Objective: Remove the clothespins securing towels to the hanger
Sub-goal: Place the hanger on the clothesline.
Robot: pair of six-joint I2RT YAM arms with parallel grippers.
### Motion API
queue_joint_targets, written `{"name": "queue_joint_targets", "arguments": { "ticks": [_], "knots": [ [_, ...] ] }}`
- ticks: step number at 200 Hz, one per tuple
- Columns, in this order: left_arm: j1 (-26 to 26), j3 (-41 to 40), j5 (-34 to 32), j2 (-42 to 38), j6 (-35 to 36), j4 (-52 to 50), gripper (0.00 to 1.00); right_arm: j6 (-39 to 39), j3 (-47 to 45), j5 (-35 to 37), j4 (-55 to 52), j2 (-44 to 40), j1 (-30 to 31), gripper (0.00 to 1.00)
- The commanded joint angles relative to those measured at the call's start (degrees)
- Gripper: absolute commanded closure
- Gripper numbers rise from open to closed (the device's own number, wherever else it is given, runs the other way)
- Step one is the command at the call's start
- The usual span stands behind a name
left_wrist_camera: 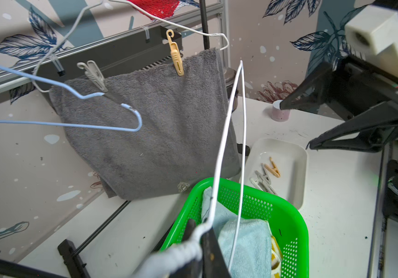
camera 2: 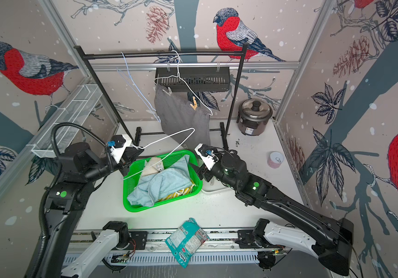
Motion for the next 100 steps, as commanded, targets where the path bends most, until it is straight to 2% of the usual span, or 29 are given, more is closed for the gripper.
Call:
{"name": "queue_joint_targets", "arguments": {
  "ticks": [1,38,54,100],
  "knots": [
    [-1.51,-0.36,0.79,1.02,2.51,-0.99,1.00,-10.59,2.32,-2.20,-8.36,-2.40,-1.54,0.16],
    [-6.70,-0.39,-4.22,2.29,5.97,-2.55,1.00,-17.27,9.87,-2.50,-19.09,-2.11,-5.78,0.11],
    [-9.97,-1.04,-5.72,2.86,8.03,-3.12,1.00,-20.14,11.39,-3.31,-20.26,-1.82,-7.01,0.07],
    [-16.80,-2.55,-7.92,3.48,10.93,-1.12,1.00,-25.99,14.90,-8.90,-21.62,3.41,-7.44,0.08]
  ]
}}
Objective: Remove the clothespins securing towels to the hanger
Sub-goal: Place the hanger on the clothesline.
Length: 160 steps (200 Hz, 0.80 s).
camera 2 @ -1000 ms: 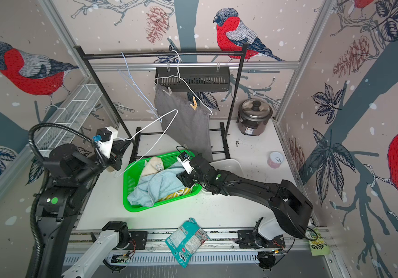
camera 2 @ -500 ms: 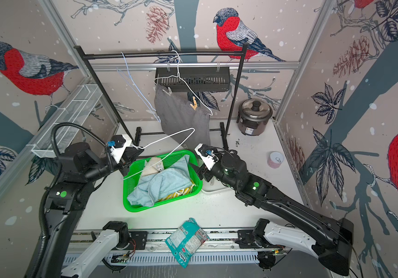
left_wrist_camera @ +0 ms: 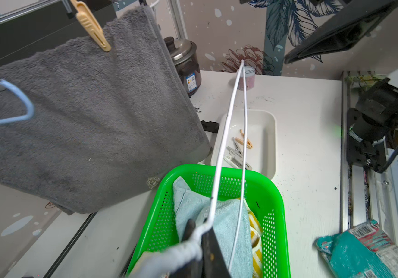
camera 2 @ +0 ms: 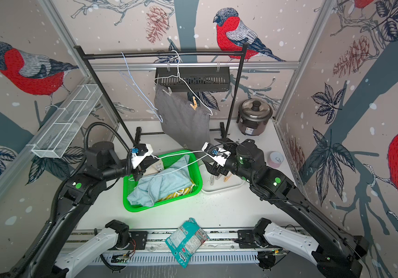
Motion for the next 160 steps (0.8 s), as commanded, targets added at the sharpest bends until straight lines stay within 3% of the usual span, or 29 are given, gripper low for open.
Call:
{"name": "queue_joint_targets", "arguments": {
  "ticks": [1,54,78,105,160],
  "knots": [
    [-2.04,-0.24,-1.62,0.24,3.13,1.27,1.00,-4.67,1.69,-4.28,-2.28,2.46,-0.07,0.08],
    [-5.19,-0.90,-5.80,1.88,6.30,1.27,1.00,-7.32,5.79,-10.10,-3.61,10.22,-0.20,0.14],
    [-5.31,-0.71,-5.23,1.53,6.37,2.26,1.00,-7.75,6.75,-12.71,-4.79,12.96,-0.85,0.25],
    [-5.40,-0.43,-4.50,1.07,6.80,2.69,1.00,-7.13,6.15,-16.20,-4.59,14.26,-1.53,0.30],
    [-5.39,0.09,-3.36,0.89,7.21,2.44,1.00,-6.69,5.62,-17.29,-4.22,15.41,-1.79,0.51]
  ]
}}
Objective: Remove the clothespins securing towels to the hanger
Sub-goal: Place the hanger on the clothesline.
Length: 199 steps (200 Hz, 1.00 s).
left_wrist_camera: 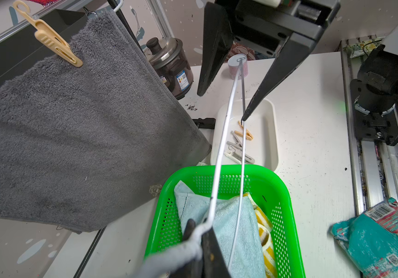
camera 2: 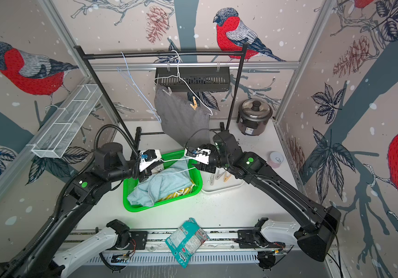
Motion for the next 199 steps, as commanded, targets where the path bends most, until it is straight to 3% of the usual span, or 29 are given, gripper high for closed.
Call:
{"name": "queue_joint_targets", "arguments": {
  "ticks": [1,38,61,71,93,122,133,141,146,148,199],
  "knots": [
    [-0.07,0.44,1.19,-0.42,1.83,1.19,1.00,-0.03,-0.20,-1.62,0.15,0.29,-0.08,0.51],
    [-0.15,0.40,1.73,-0.74,1.98,1.88,1.00,-0.22,-0.06,-1.92,-0.30,0.51,-0.04,0.72],
    [-0.14,0.56,1.59,-0.48,1.48,2.37,1.00,-0.13,-0.02,-1.88,-0.45,0.25,-0.06,0.94],
    [-0.14,0.34,1.18,-0.54,1.21,2.96,1.00,0.13,-0.02,-1.75,-0.57,-0.05,-0.06,0.97],
    [-0.09,0.14,0.73,-0.87,0.74,4.19,0.73,1.95,-0.23,-1.46,-0.56,-0.80,-0.04,0.99],
    [-0.14,-0.44,1.15,-2.90,-0.97,7.09,0.56,5.56,-0.90,-1.23,-0.78,-2.48,-0.04,0.99],
    [-0.16,-1.20,0.22,-4.21,-2.19,9.08,0.45,6.74,-1.71,-1.07,-0.74,-3.50,-0.05,0.99],
    [-0.11,-1.76,-1.50,-5.18,-3.75,10.80,0.29,7.91,-2.52,-0.82,-0.58,-4.42,-0.03,0.99],
    [-0.14,-2.12,-2.64,-5.80,-4.65,11.60,0.07,8.61,-3.08,-0.41,-0.41,-5.01,-0.07,0.99],
    [-0.13,-2.21,-3.06,-5.93,-4.99,11.83,0.03,8.88,-3.23,-0.28,-0.36,-5.22,-0.04,0.99],
    [-0.15,-4.25,-13.89,-10.46,-10.72,16.49,0.01,16.29,-6.71,7.37,0.24,-9.15,-0.13,0.99]
  ]
}}
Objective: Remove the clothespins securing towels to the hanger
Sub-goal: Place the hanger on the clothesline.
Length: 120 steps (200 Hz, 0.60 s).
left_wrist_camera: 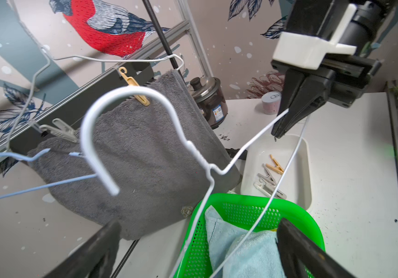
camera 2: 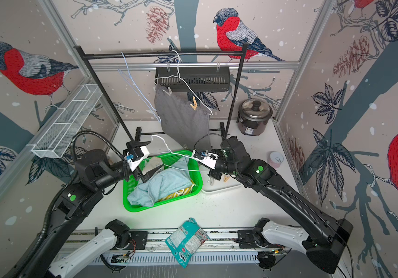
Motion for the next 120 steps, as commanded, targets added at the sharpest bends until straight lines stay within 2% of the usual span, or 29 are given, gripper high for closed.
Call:
{"name": "queue_joint_targets", "arguments": {
  "ticks": [1,18,47,61,104,120],
  "knots": [
    [-0.07,-0.98,-6.43,-2.17,-3.72,5.68,0.01,5.61,-0.56,5.32,1.77,-0.89,-0.10,0.99],
    [-0.07,-4.37,-10.35,-4.93,-5.71,8.52,0.01,7.12,-0.56,8.40,0.78,-0.96,-0.10,0.99],
    [-0.07,-9.55,-11.94,-10.84,-8.81,13.95,0.01,9.95,-0.92,13.97,1.48,-0.91,-0.30,0.99],
    [-0.05,-11.35,-14.69,-12.91,-11.18,15.45,0.01,12.47,-0.27,17.31,2.17,-0.26,-0.50,0.99],
    [0.00,-14.89,-27.20,-15.41,-16.94,13.66,0.01,20.94,1.93,20.88,5.37,2.29,-0.59,0.99],
    [-0.06,-15.90,-29.39,-15.40,-17.83,12.63,0.01,23.63,2.89,21.17,7.85,3.49,-0.59,0.99]
  ]
}}
